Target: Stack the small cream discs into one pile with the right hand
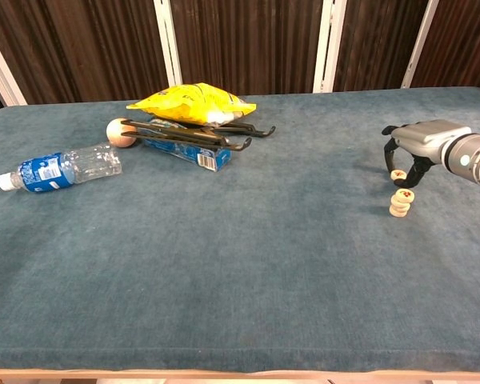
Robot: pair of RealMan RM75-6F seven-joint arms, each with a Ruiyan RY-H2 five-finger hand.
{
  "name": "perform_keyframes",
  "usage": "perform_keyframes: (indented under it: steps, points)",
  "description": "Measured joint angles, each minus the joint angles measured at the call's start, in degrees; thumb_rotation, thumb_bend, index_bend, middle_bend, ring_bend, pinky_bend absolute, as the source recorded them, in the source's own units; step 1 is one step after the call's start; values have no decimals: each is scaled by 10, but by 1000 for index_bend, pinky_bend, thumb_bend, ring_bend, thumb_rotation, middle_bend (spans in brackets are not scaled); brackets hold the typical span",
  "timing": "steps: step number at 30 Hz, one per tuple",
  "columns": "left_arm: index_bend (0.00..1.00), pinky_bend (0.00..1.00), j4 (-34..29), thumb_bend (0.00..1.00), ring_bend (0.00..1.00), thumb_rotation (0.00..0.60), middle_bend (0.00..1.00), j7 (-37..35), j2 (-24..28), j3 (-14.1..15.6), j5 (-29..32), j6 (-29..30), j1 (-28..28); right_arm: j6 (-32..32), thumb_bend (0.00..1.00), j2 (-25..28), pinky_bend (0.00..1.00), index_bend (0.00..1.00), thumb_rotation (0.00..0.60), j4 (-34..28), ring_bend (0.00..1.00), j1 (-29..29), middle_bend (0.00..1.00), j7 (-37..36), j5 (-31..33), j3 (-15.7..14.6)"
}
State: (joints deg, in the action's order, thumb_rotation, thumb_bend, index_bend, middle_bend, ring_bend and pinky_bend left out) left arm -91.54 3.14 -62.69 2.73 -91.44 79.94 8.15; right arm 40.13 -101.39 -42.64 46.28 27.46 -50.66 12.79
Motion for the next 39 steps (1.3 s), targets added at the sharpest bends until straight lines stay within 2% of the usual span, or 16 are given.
perform_keyframes:
  steps: [7,12,16,21,27,35,39]
  points:
    - [0,37,0,471,0,600,0,-2,1,1,-1,1,0,3,495,4,0,672,600,-7,0,-3,76,-4,-3,3]
    - [0,37,0,471,0,600,0,-3,1,1,-3,2,0,24,495,29,0,677,600,-56,0,-12,79,-22,-20,6]
    - [0,37,-1,472,0,600,0,-2,1,2,-5,2,0,46,495,64,0,677,600,-124,0,-23,82,-38,-38,7]
    - [0,37,0,472,0,600,0,-3,0,3,-6,4,-1,65,495,129,0,677,600,-241,0,-44,84,-58,-58,3]
    - [0,37,-1,472,0,600,0,-3,0,4,-10,7,-2,78,495,204,0,677,600,-351,0,-70,84,-72,-91,-20]
    - [0,37,0,472,0,600,0,-10,2,6,-16,11,-3,82,495,227,0,668,600,-372,0,-87,84,-79,-120,-56]
    - [0,37,0,472,0,600,0,-13,3,7,-17,13,-4,64,495,225,0,664,600,-365,0,-85,84,-83,-111,-60]
